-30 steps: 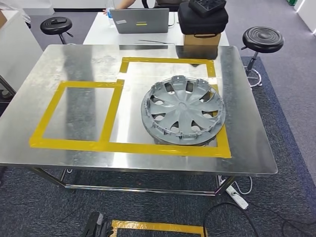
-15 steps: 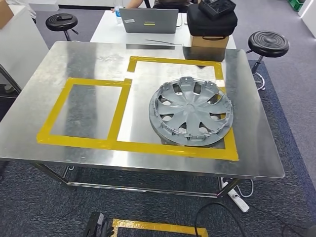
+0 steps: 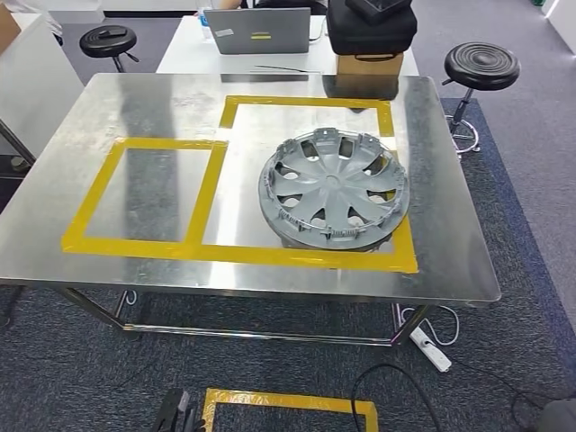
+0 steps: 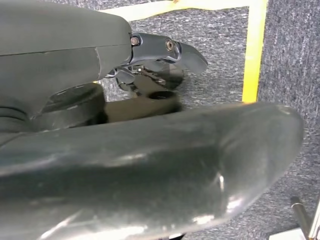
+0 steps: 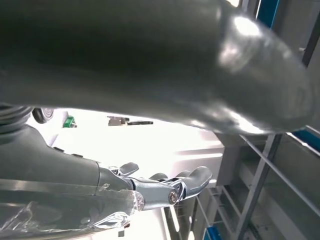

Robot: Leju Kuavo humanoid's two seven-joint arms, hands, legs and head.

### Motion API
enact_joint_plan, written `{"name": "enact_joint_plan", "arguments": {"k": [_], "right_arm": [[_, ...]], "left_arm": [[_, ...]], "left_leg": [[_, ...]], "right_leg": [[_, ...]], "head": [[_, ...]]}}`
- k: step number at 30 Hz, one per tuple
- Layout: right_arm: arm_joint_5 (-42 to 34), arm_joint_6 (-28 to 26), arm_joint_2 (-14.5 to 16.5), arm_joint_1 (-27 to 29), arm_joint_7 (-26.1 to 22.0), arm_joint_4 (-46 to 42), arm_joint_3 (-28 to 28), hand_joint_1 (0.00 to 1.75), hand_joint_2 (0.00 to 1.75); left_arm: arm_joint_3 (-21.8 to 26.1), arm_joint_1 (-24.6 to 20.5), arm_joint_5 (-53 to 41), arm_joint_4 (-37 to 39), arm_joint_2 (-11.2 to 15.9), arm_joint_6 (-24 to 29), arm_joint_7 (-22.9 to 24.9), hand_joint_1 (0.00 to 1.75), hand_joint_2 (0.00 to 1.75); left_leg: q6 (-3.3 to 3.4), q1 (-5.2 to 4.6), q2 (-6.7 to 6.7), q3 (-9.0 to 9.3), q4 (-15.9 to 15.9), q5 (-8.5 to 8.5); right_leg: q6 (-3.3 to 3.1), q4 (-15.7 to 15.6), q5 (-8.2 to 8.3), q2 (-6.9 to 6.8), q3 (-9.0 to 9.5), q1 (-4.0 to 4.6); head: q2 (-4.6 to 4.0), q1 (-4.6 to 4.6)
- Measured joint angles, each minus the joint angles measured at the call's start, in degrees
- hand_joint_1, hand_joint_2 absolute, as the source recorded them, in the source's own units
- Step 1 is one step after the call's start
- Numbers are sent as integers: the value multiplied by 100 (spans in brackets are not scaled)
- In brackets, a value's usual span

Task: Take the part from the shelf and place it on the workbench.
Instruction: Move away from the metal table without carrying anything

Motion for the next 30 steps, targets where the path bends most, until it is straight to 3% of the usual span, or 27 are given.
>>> {"name": "enact_joint_plan", "arguments": {"k": [2, 4, 5, 7, 9, 10, 11, 12, 13, 15, 17, 19, 21, 22, 24, 25, 26, 27, 28, 30], "right_arm": [[3, 0, -5, -2, 0, 5, 4, 0, 0], [3, 0, -10, -3, 0, 11, 9, 0, 0], [1, -1, -14, -3, 0, 13, 11, 0, 0], [-1, -2, -22, -4, 0, 16, 17, 0, 0], [-3, -2, -30, -5, 0, 21, 22, 0, 0], [-4, -2, -33, -5, 0, 26, 22, 0, 0], [-7, -2, -36, -5, 0, 33, 22, 0, 0], [-10, -2, -39, -5, 0, 42, 24, 0, 0], [-20, -2, -42, -6, 0, 49, 26, 0, 0], [-95, -2, -47, -15, 0, 64, 39, 0, 0], [-212, -2, -62, -30, 1, 96, 67, 0, 0], [-273, -1, -81, -45, 1, 140, 95, 0, 0], [-265, -1, -90, -66, 0, 177, 110, 0, 0], [-244, 0, -90, -76, 0, 192, 115, 0, 0], [-205, 0, -91, -91, 0, 211, 120, 0, 0], [-201, 0, -93, -96, 0, 221, 120, 0, 0], [-209, 0, -98, -102, 0, 237, 122, 0, 0], [-220, 0, -104, -107, 0, 252, 125, 0, 0], [-226, 0, -110, -112, 0, 267, 128, 0, 0], [-219, 0, -117, -118, 0, 283, 137, 0, 0]], "left_arm": [[-2, -15, -4, 0, 5, -4, 1, 0, 175], [-2, 0, -5, 1, 8, -4, 1, 0, 175], [-2, 8, -6, 1, 8, 1, 2, 0, 175], [-3, 10, -15, 2, 5, 14, 5, 0, 175], [-5, 10, -24, 2, 6, 31, 9, 0, 175], [-5, 14, -25, 2, 8, 38, 9, 0, 175], [-5, 16, -25, 2, 10, 43, 10, 0, 175], [-5, 18, -26, 2, 12, 46, 10, 0, 175], [-5, 18, -28, 2, 12, 47, 10, 0, 175], [-5, 17, -24, 2, 8, 48, -1, 0, 175], [-3, 15, -8, 2, -1, 49, -30, 0, 175], [-1, 12, 7, 2, -17, 55, -52, 0, 175], [-1, 14, 11, 2, -34, 79, -64, 0, 175], [-1, 16, 6, 2, -39, 95, -70, 0, 175], [-2, 14, -3, 2, -45, 120, -91, 0, 175], [-2, 12, -7, 2, -45, 126, -110, 0, 175], [-2, 11, -6, 2, -44, 131, -134, 0, 175], [-1, 10, -6, 2, -44, 134, -156, 0, 175], [-1, 9, -5, 2, -44, 138, -174, 0, 175], [-1, 1, -6, 2, -44, 143, -194, 0, 175]], "left_leg": [[56, -19, -7, 190, -357, 78], [127, -31, -4, 146, -371, 156], [166, -27, 5, 115, -378, 207], [232, -4, 28, 17, -395, 320], [259, -3, 46, -101, -391, 413], [258, -4, 55, -164, -388, 461], [251, -4, 62, -225, -385, 509], [240, -3, 66, -287, -383, 559], [224, -1, 67, -339, -380, 603], [174, -3, 60, -416, -366, 679], [109, -17, 54, -447, -354, 753], [41, -15, 54, -464, -361, 829], [-23, 2, 54, -531, -289, 725], [-49, 7, 54, -607, -123, 529], [-81, 8, 56, -836, 546, -36], [-89, 9, 56, -938, 923, -246], [-90, 8, 56, -979, 1191, -327], [-84, 8, 56, -928, 1276, -277], [-71, 7, 56, -771, 1142, -133], [-27, 0, 55, -213, 431, 140]], "right_leg": [[65, -8, 72, -6, -21, 11], [132, -52, 153, -8, -27, -3], [164, -34, 116, -6, -54, -12], [220, 303, -239, -3, -195, -22], [263, 1024, -782, -4, -392, -30], [279, 1367, -962, -4, -453, -33], [288, 1564, -1030, -5, -438, -34], [291, 1550, -986, -5, -310, -35], [289, 1304, -857, -6, -73, -38], [278, 414, -659, -2, 601, -42], [232, -158, -658, 20, 974, -32], [139, -218, -646, 34, 943, -12], [25, -216, -569, 15, 845, -14], [-28, -220, -511, 6, 792, -21], [-81, -217, -386, -2, 649, -19], [-89, -213, -320, -4, 571, -13], [-89, -208, -256, -7, 484, -6], [-82, -205, -197, -8, 403, -1], [-70, -202, -142, -9, 332, 3], [-32, -196, -42, -8, 222, 11]], "head": [[-1, 3], [-1, 2], [-1, 3], [-1, 18], [-1, 33], [0, 34], [-1, 34], [-1, 37], [-1, 37], [-2, 39], [-2, 35], [-1, 32], [-1, 29], [-1, 18], [-1, -4], [-1, -8], [-1, -8], [0, -9], [-1, -8], [-1, -10]]}}
